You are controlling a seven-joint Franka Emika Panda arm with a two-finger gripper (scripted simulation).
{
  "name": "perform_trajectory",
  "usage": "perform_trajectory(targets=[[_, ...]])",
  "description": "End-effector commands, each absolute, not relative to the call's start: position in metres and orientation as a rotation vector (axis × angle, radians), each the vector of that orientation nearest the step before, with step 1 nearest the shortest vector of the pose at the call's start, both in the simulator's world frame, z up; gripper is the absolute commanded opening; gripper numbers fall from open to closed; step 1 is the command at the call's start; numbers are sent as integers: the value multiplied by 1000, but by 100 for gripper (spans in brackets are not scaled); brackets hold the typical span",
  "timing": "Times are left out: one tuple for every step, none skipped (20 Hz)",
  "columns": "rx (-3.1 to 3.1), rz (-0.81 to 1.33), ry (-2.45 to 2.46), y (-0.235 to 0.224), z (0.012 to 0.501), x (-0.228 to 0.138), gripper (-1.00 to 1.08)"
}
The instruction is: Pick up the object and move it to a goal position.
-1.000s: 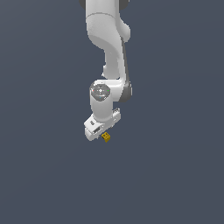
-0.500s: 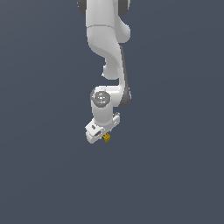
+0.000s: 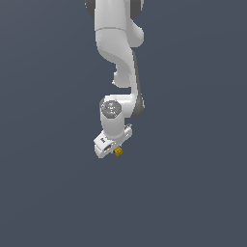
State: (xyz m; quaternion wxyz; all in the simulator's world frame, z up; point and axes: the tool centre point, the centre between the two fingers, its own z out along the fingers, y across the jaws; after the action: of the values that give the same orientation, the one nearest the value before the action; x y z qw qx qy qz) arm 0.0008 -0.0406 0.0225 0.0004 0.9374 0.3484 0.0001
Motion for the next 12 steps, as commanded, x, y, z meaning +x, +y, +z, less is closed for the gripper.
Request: perform_trajectory(targets=[[2944,0,1096,-40,22,1,-100],[2944,0,1096,-39,23,1,-100],[2944,0,1096,-38,25,1,-100],[2944,0,1096,-37,27,2,-100],[2944,0,1096,-35,30,3,-100],[2944,0,1096,-33,34,4,-100],[2944,0,1096,-30,38,5,-100],[2944,0,1096,-27,43,6,-100],[2944,0,1096,-24,49,7,-100],[2944,0,1096,-21,55,8,-100],[2944,0,1096,-17,61,10,-100],[2944,0,1096,-12,69,12,-100]])
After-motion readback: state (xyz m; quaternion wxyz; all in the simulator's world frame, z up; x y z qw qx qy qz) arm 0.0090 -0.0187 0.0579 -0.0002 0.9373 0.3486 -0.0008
